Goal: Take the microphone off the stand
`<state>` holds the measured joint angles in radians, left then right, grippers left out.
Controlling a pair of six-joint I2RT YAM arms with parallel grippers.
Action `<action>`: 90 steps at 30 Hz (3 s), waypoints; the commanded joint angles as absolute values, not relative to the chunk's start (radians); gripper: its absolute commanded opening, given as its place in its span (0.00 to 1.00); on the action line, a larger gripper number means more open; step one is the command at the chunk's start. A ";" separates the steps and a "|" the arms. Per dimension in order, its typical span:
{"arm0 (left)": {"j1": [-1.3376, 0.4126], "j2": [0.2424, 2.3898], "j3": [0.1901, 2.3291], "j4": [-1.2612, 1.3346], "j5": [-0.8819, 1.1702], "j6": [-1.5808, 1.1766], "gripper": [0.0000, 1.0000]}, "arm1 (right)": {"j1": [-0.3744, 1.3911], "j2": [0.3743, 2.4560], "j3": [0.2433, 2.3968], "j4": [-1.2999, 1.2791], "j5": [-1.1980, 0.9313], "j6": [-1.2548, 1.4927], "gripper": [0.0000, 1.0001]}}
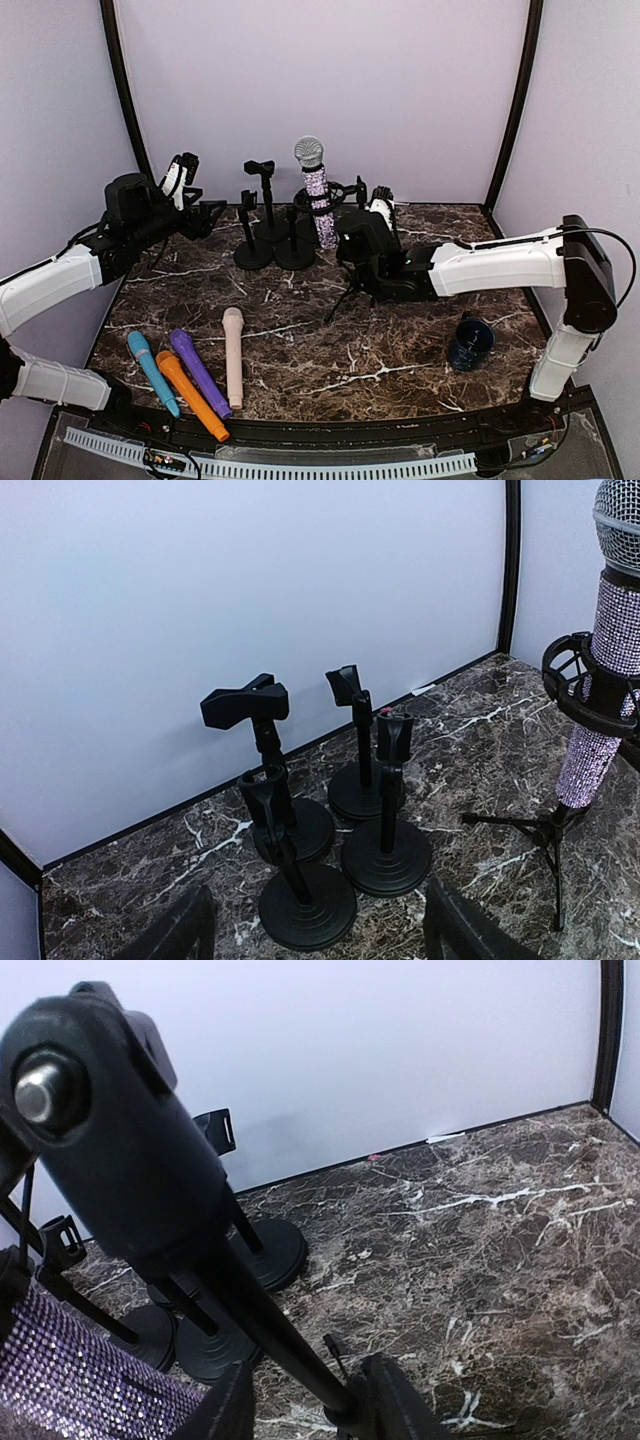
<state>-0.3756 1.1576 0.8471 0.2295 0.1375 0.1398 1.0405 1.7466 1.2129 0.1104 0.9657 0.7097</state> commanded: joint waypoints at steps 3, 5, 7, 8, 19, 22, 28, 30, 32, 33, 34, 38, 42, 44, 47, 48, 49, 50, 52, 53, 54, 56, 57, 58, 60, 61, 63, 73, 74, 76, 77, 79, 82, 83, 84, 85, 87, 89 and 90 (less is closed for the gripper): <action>-0.383 1.147 0.836 0.240 0.136 0.161 0.73 | 1.071 1.677 1.148 0.152 0.934 0.727 0.58; -0.383 1.147 0.835 0.240 0.135 0.162 0.73 | 1.077 1.640 1.109 0.179 0.929 0.714 0.68; -0.385 1.149 0.835 0.240 0.133 0.162 0.73 | 1.084 1.597 1.062 0.206 0.924 0.700 0.75; -0.386 1.149 0.834 0.241 0.131 0.164 0.73 | 1.086 1.575 1.039 0.215 0.922 0.696 0.78; -0.394 1.150 0.835 0.238 0.125 0.170 0.73 | 1.015 1.311 0.733 0.382 0.739 0.650 0.89; -0.399 1.150 0.836 0.238 0.129 0.169 0.73 | 0.878 1.280 0.696 0.419 0.468 0.665 0.87; -0.414 1.145 0.839 0.233 0.131 0.179 0.73 | 0.649 1.341 0.802 0.337 0.044 0.708 0.85; -0.419 1.141 0.839 0.232 0.131 0.186 0.73 | 0.590 1.383 0.847 0.316 -0.095 0.728 0.84; -0.425 1.137 0.839 0.230 0.131 0.193 0.73 | 0.548 1.435 0.891 0.300 -0.201 0.750 0.83; -0.428 1.136 0.839 0.230 0.128 0.195 0.73 | 0.532 1.463 0.911 0.296 -0.248 0.757 0.82; -0.429 1.135 0.839 0.230 0.127 0.199 0.73 | 0.521 1.490 0.930 0.292 -0.282 0.761 0.80; -0.445 1.135 0.839 0.226 0.115 0.213 0.73 | 0.502 1.578 0.993 0.299 -0.368 0.762 0.74; -0.458 1.136 0.840 0.220 0.098 0.230 0.73 | 0.485 1.603 0.991 0.353 -0.411 0.754 0.67; -0.465 1.136 0.841 0.219 0.090 0.236 0.73 | 0.464 1.582 0.942 0.424 -0.435 0.731 0.67; -0.468 1.133 0.838 0.219 0.087 0.240 0.74 | 0.422 1.547 0.849 0.565 -0.551 0.640 0.66; -0.468 1.132 0.839 0.220 0.085 0.241 0.74 | 0.410 1.542 0.825 0.607 -0.621 0.603 0.67; -0.468 1.132 0.838 0.221 0.086 0.242 0.74 | 0.397 1.540 0.806 0.649 -0.693 0.562 0.67; -0.468 1.133 0.838 0.221 0.085 0.242 0.74 | 0.388 1.546 0.797 0.676 -0.759 0.540 0.67; -0.468 1.135 0.838 0.221 0.084 0.244 0.74 | 0.378 1.568 0.813 0.689 -0.879 0.499 0.64; -0.468 1.135 0.838 0.221 0.084 0.245 0.74 | 0.377 1.579 0.839 0.677 -0.934 0.474 0.63; -0.467 1.135 0.838 0.221 0.083 0.245 0.74 | 0.377 1.590 0.861 0.663 -0.960 0.455 0.63; -0.469 1.135 0.836 0.221 0.082 0.247 0.74 | 0.377 1.599 0.899 0.633 -0.970 0.412 0.62; -0.469 1.135 0.836 0.221 0.082 0.248 0.74 | 0.378 1.598 0.919 0.609 -0.959 0.374 0.62; -0.469 1.135 0.836 0.221 0.081 0.248 0.74 | 0.377 1.598 0.939 0.561 -0.947 0.337 0.61; -0.469 1.136 0.835 0.222 0.082 0.249 0.74 | 0.377 1.606 0.986 0.495 -0.937 0.276 0.61; -0.469 1.137 0.835 0.222 0.081 0.251 0.74 | 0.377 1.611 1.004 0.479 -0.931 0.258 0.61; -0.469 1.139 0.835 0.222 0.082 0.253 0.74 | 0.377 1.624 1.028 0.473 -0.924 0.238 0.61; -0.469 1.146 0.831 0.224 0.081 0.258 0.74 | 0.417 1.741 1.209 0.290 -0.961 0.100 0.60; -0.469 1.148 0.831 0.224 0.082 0.258 0.74 | 0.419 1.746 1.214 0.289 -0.966 0.100 0.60; -0.469 1.149 0.831 0.224 0.083 0.260 0.74 | 0.426 1.756 1.214 0.304 -0.974 0.105 0.58; -0.469 1.150 0.831 0.225 0.083 0.259 0.74 | 0.429 1.761 1.210 0.320 -0.978 0.114 0.56; -0.469 1.150 0.832 0.225 0.085 0.259 0.74 | 0.433 1.773 1.209 0.338 -0.984 0.130 0.54; -0.469 1.150 0.831 0.224 0.084 0.259 0.74 | 0.440 1.783 1.208 0.361 -0.999 0.151 0.52; -0.469 1.150 0.831 0.223 0.083 0.260 0.74 | 0.442 1.782 1.205 0.367 -0.998 0.154 0.52; -0.469 1.150 0.831 0.225 0.085 0.260 0.74 | 0.444 1.782 1.203 0.375 -0.996 0.159 0.51; -0.469 1.150 0.831 0.225 0.085 0.259 0.74 | 0.445 1.784 1.201 0.387 -0.997 0.168 0.49; -0.469 1.150 0.832 0.225 0.086 0.260 0.75 | 0.449 1.785 1.197 0.412 -1.000 0.192 0.44; -0.469 1.151 0.831 0.225 0.087 0.260 0.75 | 0.455 1.784 1.196 0.429 -1.002 0.207 0.37; -0.469 1.151 0.831 0.225 0.087 0.259 0.75 | 0.458 1.782 1.193 0.435 -0.998 0.212 0.35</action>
<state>-0.4641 1.1576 0.8452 0.2283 0.0879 0.2447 0.4442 1.7752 1.1847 0.3557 -0.9810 0.1745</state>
